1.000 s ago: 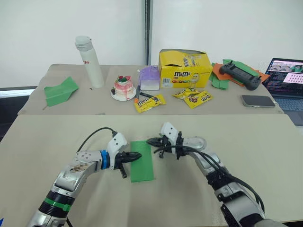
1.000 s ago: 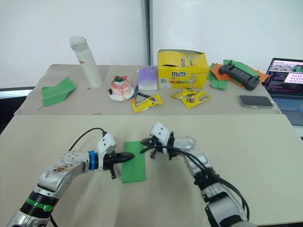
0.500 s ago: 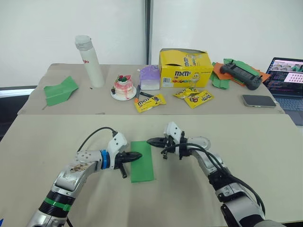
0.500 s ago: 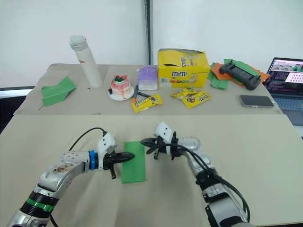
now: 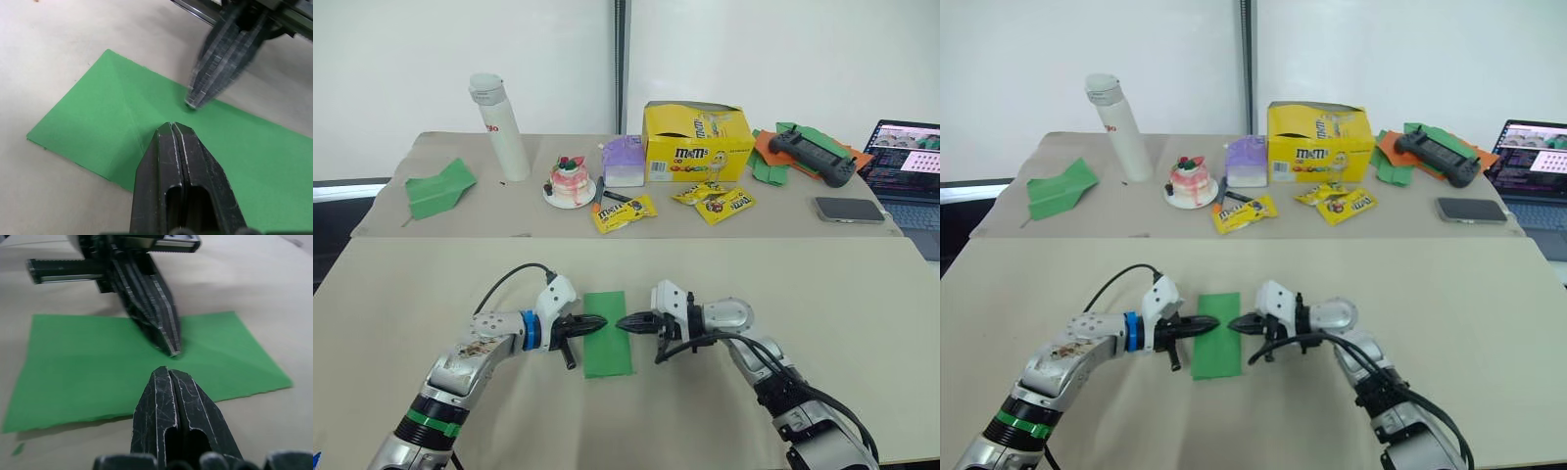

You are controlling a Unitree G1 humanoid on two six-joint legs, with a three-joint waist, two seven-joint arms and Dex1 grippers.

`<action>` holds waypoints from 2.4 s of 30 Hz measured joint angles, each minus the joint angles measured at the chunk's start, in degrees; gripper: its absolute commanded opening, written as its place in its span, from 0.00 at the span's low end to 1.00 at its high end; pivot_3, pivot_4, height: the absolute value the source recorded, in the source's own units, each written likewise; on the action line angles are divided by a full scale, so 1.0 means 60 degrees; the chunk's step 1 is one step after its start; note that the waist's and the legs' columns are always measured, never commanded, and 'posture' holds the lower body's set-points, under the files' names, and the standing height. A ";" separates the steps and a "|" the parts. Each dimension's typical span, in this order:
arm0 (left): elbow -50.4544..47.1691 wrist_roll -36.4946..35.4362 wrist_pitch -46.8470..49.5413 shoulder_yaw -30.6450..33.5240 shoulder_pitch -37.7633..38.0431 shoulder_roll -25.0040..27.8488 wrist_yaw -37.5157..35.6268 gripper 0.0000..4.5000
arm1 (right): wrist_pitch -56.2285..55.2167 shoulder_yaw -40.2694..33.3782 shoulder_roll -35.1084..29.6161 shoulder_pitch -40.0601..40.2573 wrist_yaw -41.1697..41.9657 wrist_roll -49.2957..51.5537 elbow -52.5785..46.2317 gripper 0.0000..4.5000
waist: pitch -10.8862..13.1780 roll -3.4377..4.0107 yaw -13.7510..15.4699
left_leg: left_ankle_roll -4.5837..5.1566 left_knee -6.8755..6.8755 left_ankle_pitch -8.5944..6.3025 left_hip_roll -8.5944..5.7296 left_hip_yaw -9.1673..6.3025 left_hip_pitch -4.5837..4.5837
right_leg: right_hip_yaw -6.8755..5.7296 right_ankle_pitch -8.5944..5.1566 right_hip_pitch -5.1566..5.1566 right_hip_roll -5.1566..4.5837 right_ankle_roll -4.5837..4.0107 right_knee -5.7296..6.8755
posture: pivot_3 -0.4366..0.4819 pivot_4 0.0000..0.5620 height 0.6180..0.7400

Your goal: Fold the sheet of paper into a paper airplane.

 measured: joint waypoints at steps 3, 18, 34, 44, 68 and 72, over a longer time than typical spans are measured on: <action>-0.0151 -0.0077 0.0121 0.0032 0.0114 -0.0013 0.0068 0.00 | 0.0484 0.0118 -0.0370 0.0745 0.0153 0.0205 -0.1065 0.00 | -0.0001 -0.0001 0.0063 | 0.0012 0.0000 -0.0008 0.0000 0.0000 -0.0001 | 0.0000 -0.0010 0.0002 0.0000 0.0001 -0.0006 | 0.48 0.27 1.00; -0.0334 -0.0132 0.0454 0.0072 0.0159 0.0067 -0.0122 0.00 | 0.2558 0.1004 -0.1715 0.2196 0.0345 0.0506 -0.4176 0.00 | -0.0005 -0.0008 0.0179 | 0.0013 -0.0001 -0.0012 -0.0002 0.0000 0.0015 | -0.0001 -0.0030 0.0013 0.0000 -0.0010 -0.0004 | 0.48 0.27 1.00; -0.0630 -0.0990 0.0366 0.1365 0.0471 0.1075 -0.0935 0.00 | 0.4418 -0.1077 -0.2664 0.1680 -0.0797 0.1654 -0.4619 0.00 | 0.0030 -0.0028 0.0185 | 0.0012 0.0021 -0.0012 -0.0009 -0.0009 -0.0141 | -0.0001 -0.0026 -0.0131 -0.0003 -0.0012 0.0008 | 0.48 0.27 1.00; 0.0233 -0.0092 -0.0425 0.0544 -0.0382 0.0846 -0.1086 0.00 | 0.4235 -0.1743 -0.3235 0.1330 -0.1204 0.1299 -0.4057 0.00 | 0.0043 -0.0034 0.0277 | 0.0013 0.0031 -0.0011 -0.0014 -0.0008 -0.0146 | -0.0001 -0.0024 -0.0128 -0.0004 -0.0011 0.0013 | 0.48 0.27 1.00; 0.2944 0.1242 -0.1542 -0.1816 -0.2695 -0.2019 -0.1610 0.00 | 0.5445 -0.2257 -0.3395 0.2637 -0.2978 0.1084 -0.5245 0.00 | 0.0041 -0.0030 0.0367 | 0.0015 0.0060 -0.0010 -0.0024 -0.0013 -0.0144 | 0.0008 -0.0021 -0.0111 -0.0002 -0.0005 0.0027 | 0.48 0.27 1.00; 0.2946 0.1335 -0.1526 -0.1808 -0.2695 -0.2087 -0.1609 0.00 | 0.5702 -0.2245 -0.3397 0.2586 -0.3216 0.1052 -0.5317 0.00 | 0.0041 -0.0030 0.0403 | 0.0015 0.0064 -0.0010 -0.0025 -0.0013 -0.0144 | 0.0008 -0.0020 -0.0108 -0.0002 -0.0003 0.0025 | 0.48 0.27 1.00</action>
